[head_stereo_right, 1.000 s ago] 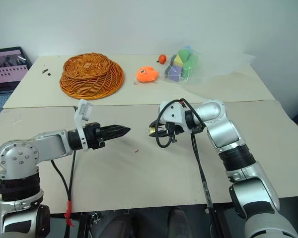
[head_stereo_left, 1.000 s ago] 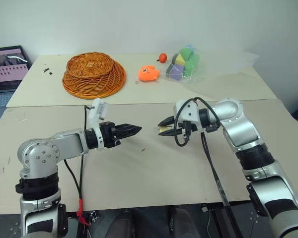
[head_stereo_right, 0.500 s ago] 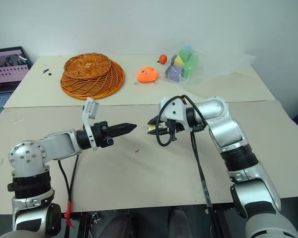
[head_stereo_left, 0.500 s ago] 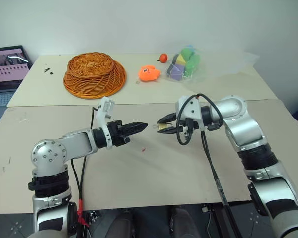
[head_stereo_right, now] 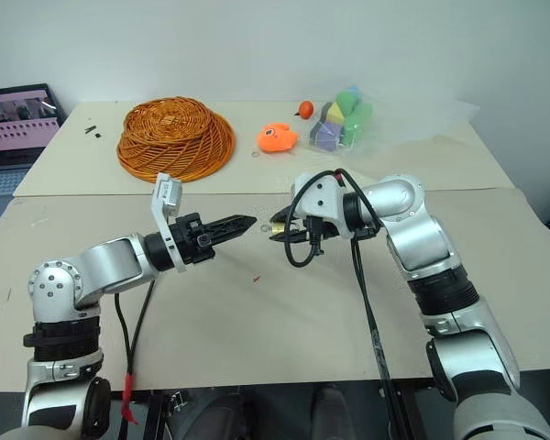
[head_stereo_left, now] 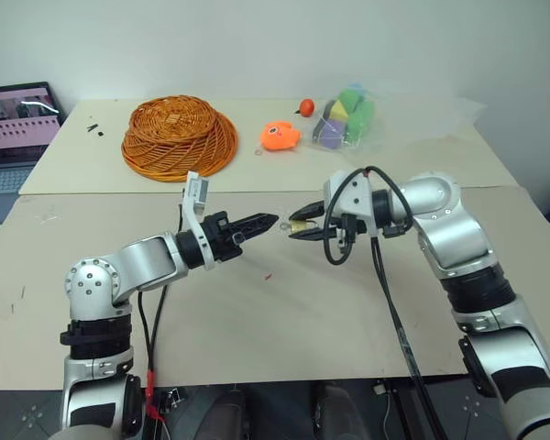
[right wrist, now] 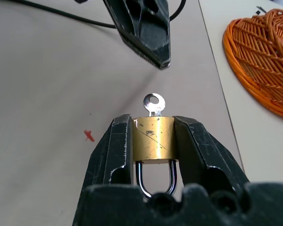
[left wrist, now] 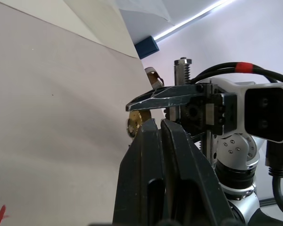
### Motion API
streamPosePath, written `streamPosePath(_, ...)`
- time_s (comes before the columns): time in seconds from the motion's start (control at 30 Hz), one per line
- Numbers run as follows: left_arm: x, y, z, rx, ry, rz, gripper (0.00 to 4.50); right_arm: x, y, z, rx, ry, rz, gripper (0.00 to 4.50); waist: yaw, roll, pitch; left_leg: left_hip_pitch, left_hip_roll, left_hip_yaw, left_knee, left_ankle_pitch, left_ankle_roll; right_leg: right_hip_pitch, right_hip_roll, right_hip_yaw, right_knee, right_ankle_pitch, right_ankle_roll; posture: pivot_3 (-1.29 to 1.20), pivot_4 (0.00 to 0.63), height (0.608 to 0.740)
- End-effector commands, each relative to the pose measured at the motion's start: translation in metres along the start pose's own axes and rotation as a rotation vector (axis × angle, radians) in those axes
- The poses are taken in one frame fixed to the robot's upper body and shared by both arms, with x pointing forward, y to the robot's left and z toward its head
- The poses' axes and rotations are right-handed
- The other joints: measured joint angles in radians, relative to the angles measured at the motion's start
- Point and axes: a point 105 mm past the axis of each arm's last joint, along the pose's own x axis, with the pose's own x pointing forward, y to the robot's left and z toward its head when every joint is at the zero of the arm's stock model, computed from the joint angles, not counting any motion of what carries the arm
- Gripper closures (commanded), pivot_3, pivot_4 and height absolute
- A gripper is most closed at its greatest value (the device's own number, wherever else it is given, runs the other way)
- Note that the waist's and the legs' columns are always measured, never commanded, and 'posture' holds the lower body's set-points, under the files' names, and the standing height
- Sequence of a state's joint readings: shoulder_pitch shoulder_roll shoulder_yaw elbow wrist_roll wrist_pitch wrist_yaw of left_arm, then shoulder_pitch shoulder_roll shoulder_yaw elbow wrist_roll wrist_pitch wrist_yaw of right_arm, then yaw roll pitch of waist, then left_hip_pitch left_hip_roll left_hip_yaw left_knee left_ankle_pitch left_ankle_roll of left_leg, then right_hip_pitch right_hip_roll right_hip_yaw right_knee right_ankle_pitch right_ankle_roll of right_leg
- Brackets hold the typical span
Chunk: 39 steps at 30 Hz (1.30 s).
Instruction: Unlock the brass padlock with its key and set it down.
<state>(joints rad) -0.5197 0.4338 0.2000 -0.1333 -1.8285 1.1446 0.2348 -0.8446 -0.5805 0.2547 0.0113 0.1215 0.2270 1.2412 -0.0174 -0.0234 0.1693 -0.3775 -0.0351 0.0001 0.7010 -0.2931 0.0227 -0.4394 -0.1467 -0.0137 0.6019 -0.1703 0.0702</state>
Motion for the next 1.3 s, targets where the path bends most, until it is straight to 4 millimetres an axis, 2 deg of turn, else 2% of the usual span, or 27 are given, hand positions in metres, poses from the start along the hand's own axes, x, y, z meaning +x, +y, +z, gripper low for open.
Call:
streamPosePath(0.03,0.0,-0.005,0.002,-0.004,-0.005,-0.017,4.33,-0.011,-0.01,0.02,-0.059,-0.04,-0.048,3.59,0.001,0.0,0.0,0.0,0.0,0.0,0.0,0.0,0.0,0.0,0.0,0.0,0.0,0.0,0.0,0.0,0.15,0.739)
streamPosePath(0.23,0.001,-0.008,-0.003,0.01,0.022,-0.021,4.33,-0.012,-0.011,0.02,-0.062,-0.036,-0.051,3.59,0.002,0.0,0.0,0.0,0.0,0.0,0.0,0.0,0.0,0.0,0.0,0.0,-0.001,0.0,0.0,0.0,0.15,0.739)
streamPosePath(0.33,0.001,-0.006,-0.003,0.006,0.021,-0.008,3.59,-0.012,-0.011,0.021,-0.064,-0.035,-0.052,3.59,0.001,0.0,0.0,0.0,0.0,0.0,0.0,0.0,0.0,0.0,0.0,0.0,-0.001,0.0,0.0,0.0,0.15,0.739)
streamPosePath(0.37,0.002,-0.006,-0.003,0.002,0.017,-0.005,3.11,-0.012,-0.011,0.021,-0.064,-0.035,-0.051,3.59,0.001,0.0,0.0,0.0,0.0,0.0,0.0,0.0,0.0,0.0,0.0,0.0,-0.001,0.0,0.0,0.0,0.15,0.739)
streamPosePath(0.4,0.002,-0.006,-0.002,-0.002,0.013,-0.004,2.92,-0.013,-0.011,0.021,-0.065,-0.035,-0.051,3.59,0.002,0.0,0.0,0.0,0.0,0.0,0.0,0.0,0.0,0.0,0.0,0.0,-0.001,0.0,0.0,0.0,0.15,0.739)
streamPosePath(0.47,0.002,-0.006,-0.001,-0.007,0.006,-0.006,2.27,-0.013,-0.011,0.022,-0.065,-0.035,-0.05,3.59,0.002,0.0,0.0,0.0,0.0,0.0,0.0,0.0,0.0,0.0,0.0,0.0,-0.001,0.0,0.0,0.0,0.15,0.739)
streamPosePath(0.87,0.009,-0.012,0.003,-0.038,-0.02,-0.033,2.27,-0.012,-0.013,0.027,-0.07,-0.038,-0.05,3.59,0.003,0.0,0.0,0.0,0.0,0.0,0.0,0.0,0.0,0.001,0.0,0.0,-0.001,0.0,0.0,0.0,0.15,0.739)
streamPosePath(1.3,0.013,-0.008,0.004,-0.04,-0.03,-0.025,2.27,-0.013,-0.014,0.029,-0.074,-0.034,-0.05,3.59,0.003,0.0,0.0,0.0,0.0,0.0,0.0,0.0,0.0,0.001,0.0,0.0,-0.002,0.0,0.0,0.0,0.15,0.739)
